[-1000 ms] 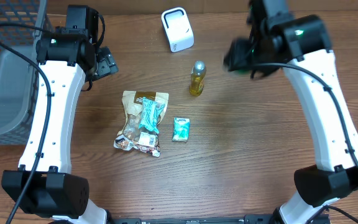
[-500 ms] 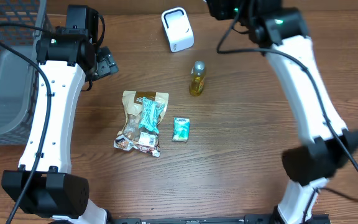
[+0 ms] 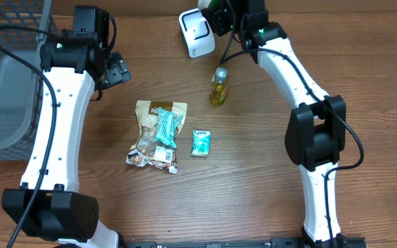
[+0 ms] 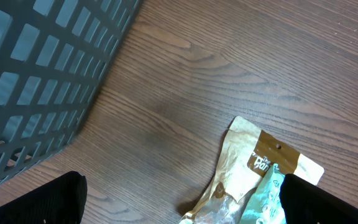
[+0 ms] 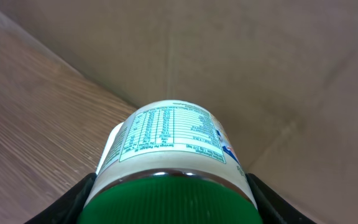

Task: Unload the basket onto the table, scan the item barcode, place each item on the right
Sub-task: 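Raise the jar to the white scanner at the back with the right gripper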

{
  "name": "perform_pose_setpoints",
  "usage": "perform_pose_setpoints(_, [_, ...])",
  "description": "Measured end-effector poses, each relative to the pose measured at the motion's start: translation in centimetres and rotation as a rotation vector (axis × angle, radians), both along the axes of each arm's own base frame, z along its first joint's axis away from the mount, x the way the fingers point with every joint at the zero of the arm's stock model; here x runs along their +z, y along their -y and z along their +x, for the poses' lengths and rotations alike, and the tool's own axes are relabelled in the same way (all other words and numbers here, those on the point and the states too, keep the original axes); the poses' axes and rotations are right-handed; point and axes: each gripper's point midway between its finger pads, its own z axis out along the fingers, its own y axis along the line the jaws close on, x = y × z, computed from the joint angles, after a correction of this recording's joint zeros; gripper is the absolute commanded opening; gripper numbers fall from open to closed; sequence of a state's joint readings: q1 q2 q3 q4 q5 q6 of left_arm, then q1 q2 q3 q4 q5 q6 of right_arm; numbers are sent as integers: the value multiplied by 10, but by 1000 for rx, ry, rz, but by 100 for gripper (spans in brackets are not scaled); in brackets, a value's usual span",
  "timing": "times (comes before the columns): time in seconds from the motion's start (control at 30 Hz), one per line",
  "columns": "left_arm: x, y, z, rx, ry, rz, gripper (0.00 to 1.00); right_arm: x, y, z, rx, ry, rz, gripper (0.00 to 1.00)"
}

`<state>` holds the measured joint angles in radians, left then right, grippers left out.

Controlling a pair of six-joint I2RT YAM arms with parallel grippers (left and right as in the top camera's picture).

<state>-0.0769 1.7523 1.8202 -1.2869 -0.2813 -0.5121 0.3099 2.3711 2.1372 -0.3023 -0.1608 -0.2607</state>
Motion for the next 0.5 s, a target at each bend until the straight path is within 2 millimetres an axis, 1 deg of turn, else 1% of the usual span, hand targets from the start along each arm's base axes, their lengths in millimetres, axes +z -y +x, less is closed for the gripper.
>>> perform_pose_setpoints(0.1, [0, 0, 0, 0, 0, 0, 99, -4, -9, 3, 45, 62, -68, 4])
perform_pose_setpoints(0.17, [0, 0, 0, 0, 0, 0, 99, -3, -16, 4, 71, 100, -89, 4])
perform_pose_setpoints(0.23, [0, 0, 0, 0, 0, 0, 100, 1, -23, 5, 84, 128, -87, 4])
perform_pose_setpoints(0.4, [0, 0, 0, 0, 0, 0, 100, 12, -32, 10, 88, 188, -55, 4])
perform_pose_setpoints(0.5, [0, 0, 0, 0, 0, 0, 100, 5, -33, 14, 83, 196, -44, 4])
